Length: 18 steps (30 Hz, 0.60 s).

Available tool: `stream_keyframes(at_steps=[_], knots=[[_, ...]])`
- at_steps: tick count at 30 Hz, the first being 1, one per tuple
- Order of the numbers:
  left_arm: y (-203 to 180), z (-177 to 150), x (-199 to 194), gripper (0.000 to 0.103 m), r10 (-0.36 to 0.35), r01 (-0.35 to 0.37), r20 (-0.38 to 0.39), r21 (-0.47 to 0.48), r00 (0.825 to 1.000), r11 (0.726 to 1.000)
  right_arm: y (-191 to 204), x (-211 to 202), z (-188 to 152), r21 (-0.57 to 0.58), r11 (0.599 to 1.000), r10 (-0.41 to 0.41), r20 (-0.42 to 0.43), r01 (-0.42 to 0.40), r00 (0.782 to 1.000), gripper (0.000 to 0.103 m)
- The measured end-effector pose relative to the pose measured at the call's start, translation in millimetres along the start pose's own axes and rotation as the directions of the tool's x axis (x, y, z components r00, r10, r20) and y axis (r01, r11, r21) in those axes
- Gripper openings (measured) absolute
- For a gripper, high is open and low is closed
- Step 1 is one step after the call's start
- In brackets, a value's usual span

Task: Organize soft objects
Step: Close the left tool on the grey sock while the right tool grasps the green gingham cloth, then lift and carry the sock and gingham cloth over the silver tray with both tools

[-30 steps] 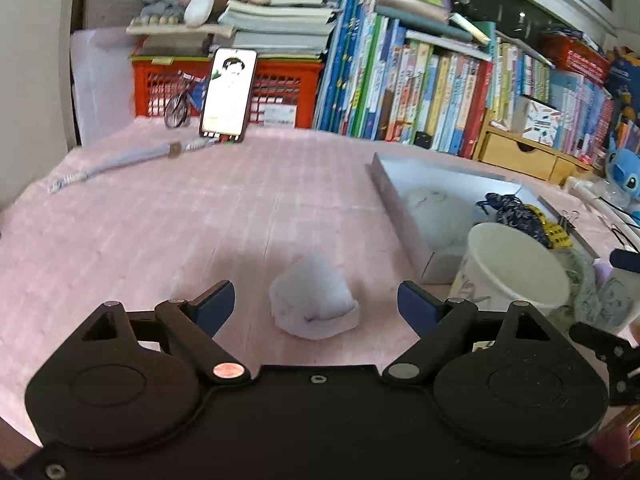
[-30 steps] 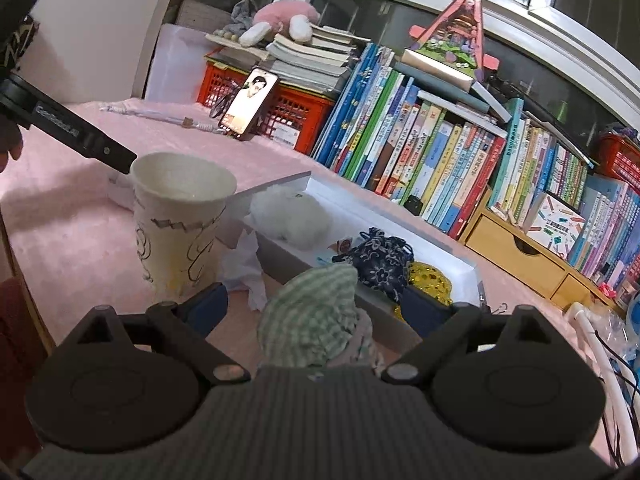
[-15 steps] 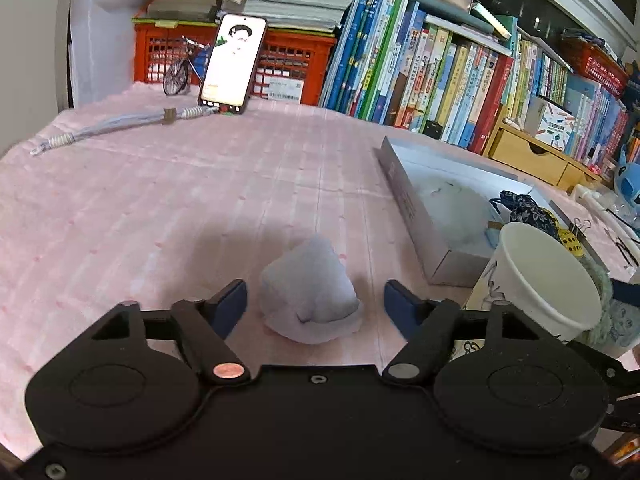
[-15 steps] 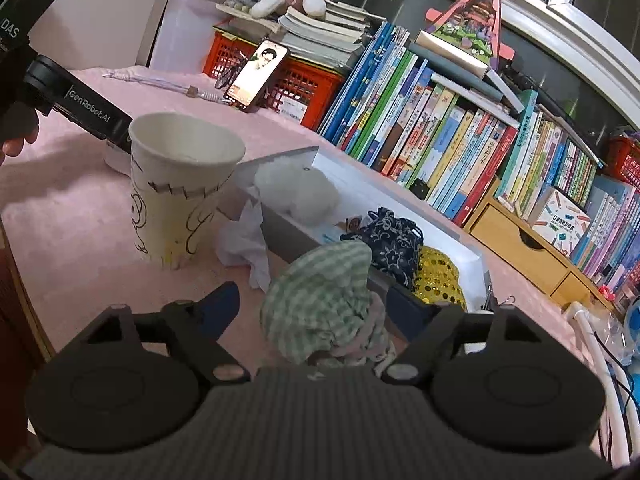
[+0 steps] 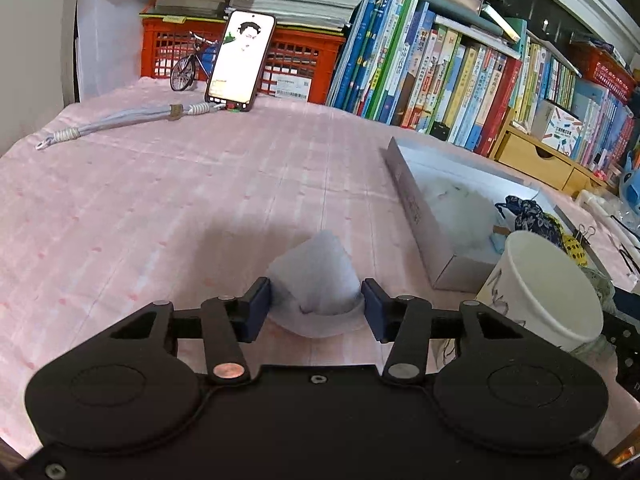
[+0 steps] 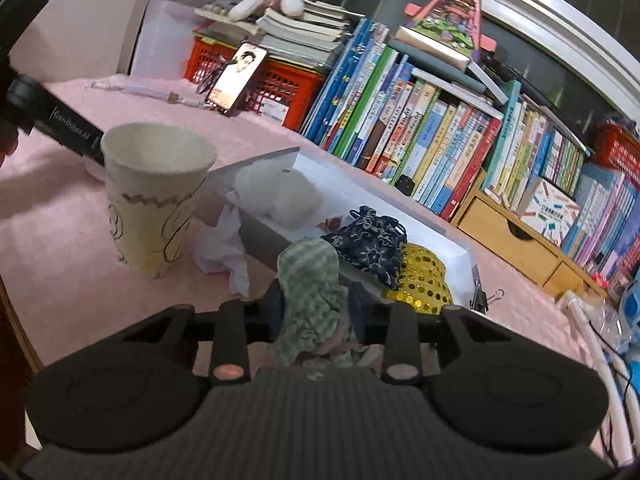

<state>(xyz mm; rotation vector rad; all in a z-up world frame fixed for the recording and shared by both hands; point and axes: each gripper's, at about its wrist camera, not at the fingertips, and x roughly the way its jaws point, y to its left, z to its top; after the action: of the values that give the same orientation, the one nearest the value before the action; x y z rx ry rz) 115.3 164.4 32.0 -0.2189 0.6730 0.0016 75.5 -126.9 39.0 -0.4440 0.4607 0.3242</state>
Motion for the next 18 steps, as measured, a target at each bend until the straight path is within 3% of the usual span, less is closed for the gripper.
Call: stream_keyframes(at_steps=[2, 11, 18], knots=[[-1.2, 2.0, -2.7, 0.047, 0.001, -0.001, 0.010, 0.007, 1.000, 1.000, -0.5, -1.6, 0.7, 0.000, 1.000, -0.008, 0.007, 0.008, 1.000, 0.027], [-5.3, 8.5, -14.1, 0.047, 0.005, -0.006, 0.042, 0.024, 0.999, 1.000, 2.3, -8.1, 0.6, 0.002, 1.000, 0.004, 0.028, -0.004, 1.000, 0.023], [-9.4, 20.9, -20.5, 0.047, 0.000, -0.003, 0.067, 0.045, 0.998, 0.999, -3.8, -17.8, 6.9, 0.029, 1.000, 0.009, 0.067, -0.011, 0.998, 0.014]])
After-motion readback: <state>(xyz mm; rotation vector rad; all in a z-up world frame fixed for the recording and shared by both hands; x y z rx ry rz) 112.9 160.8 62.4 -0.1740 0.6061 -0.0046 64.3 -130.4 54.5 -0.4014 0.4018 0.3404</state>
